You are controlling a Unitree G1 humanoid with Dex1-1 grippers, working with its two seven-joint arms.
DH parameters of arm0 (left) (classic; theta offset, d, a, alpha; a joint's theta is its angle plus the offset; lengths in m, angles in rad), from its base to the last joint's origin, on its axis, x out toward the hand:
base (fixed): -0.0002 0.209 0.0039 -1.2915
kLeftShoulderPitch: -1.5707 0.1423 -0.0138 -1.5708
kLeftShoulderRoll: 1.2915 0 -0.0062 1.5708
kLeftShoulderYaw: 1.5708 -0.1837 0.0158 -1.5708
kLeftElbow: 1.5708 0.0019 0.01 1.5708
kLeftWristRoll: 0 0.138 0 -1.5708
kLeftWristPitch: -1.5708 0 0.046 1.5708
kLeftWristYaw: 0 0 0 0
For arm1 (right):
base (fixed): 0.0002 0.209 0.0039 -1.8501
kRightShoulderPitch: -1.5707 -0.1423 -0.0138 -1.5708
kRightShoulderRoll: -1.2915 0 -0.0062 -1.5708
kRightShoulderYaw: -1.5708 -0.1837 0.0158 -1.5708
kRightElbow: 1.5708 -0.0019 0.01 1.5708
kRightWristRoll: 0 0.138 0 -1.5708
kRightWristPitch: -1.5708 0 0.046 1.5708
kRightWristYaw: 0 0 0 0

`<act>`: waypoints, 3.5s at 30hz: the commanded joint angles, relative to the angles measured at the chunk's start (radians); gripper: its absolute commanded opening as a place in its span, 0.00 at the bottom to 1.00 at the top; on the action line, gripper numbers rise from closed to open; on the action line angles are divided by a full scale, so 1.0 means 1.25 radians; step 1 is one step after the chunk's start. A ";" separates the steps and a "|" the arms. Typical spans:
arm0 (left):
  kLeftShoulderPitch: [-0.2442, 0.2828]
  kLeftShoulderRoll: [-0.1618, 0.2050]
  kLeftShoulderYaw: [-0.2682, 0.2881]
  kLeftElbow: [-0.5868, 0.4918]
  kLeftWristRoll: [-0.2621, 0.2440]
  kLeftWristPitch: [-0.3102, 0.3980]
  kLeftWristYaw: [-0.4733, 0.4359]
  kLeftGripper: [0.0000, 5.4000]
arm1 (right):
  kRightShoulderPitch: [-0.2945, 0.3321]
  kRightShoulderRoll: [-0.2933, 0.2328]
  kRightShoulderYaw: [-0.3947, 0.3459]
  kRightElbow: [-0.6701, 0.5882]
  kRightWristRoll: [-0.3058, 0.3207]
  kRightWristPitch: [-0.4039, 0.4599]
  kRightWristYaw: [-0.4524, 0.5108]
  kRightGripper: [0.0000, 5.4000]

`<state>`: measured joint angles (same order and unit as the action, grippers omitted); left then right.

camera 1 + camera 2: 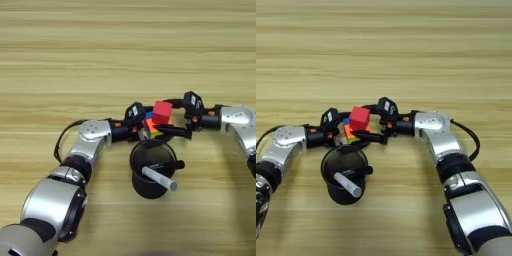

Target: Move the objects on the table

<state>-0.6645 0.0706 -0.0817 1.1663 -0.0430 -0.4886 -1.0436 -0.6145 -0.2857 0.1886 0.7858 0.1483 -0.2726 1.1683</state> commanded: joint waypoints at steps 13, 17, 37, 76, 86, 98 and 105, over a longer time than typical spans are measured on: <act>-0.019 0.006 0.009 0.007 0.009 -0.009 0.020 1.00 | 0.004 0.005 -0.002 -0.018 -0.007 0.012 0.013 0.99; -0.021 0.011 0.012 0.006 0.006 -0.009 0.018 1.00 | 0.002 0.005 -0.006 -0.017 -0.006 0.013 0.013 0.99; 0.032 0.059 0.036 -0.052 -0.018 -0.020 -0.060 1.00 | -0.014 -0.029 -0.061 -0.052 0.028 0.043 0.040 0.99; 0.195 0.210 0.116 -0.334 -0.177 0.045 -0.142 1.00 | 0.176 -0.121 -0.207 -0.342 0.169 0.097 0.008 0.99; 0.238 0.238 0.121 -0.410 -0.197 0.068 -0.135 1.00 | 0.296 -0.156 -0.203 -0.528 0.183 0.126 -0.018 0.99; 0.219 0.232 0.117 -0.340 -0.170 0.040 -0.076 1.00 | 0.389 -0.213 -0.158 -0.702 0.212 0.188 0.017 0.99; 0.205 0.226 0.114 -0.283 -0.146 0.010 -0.030 1.00 | 0.387 -0.217 -0.125 -0.727 0.235 0.200 0.042 0.99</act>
<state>-0.3845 0.3537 0.0638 0.7952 -0.2417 -0.4586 -1.0925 -0.1296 -0.5435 0.0186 -0.0899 0.4177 -0.0410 1.2037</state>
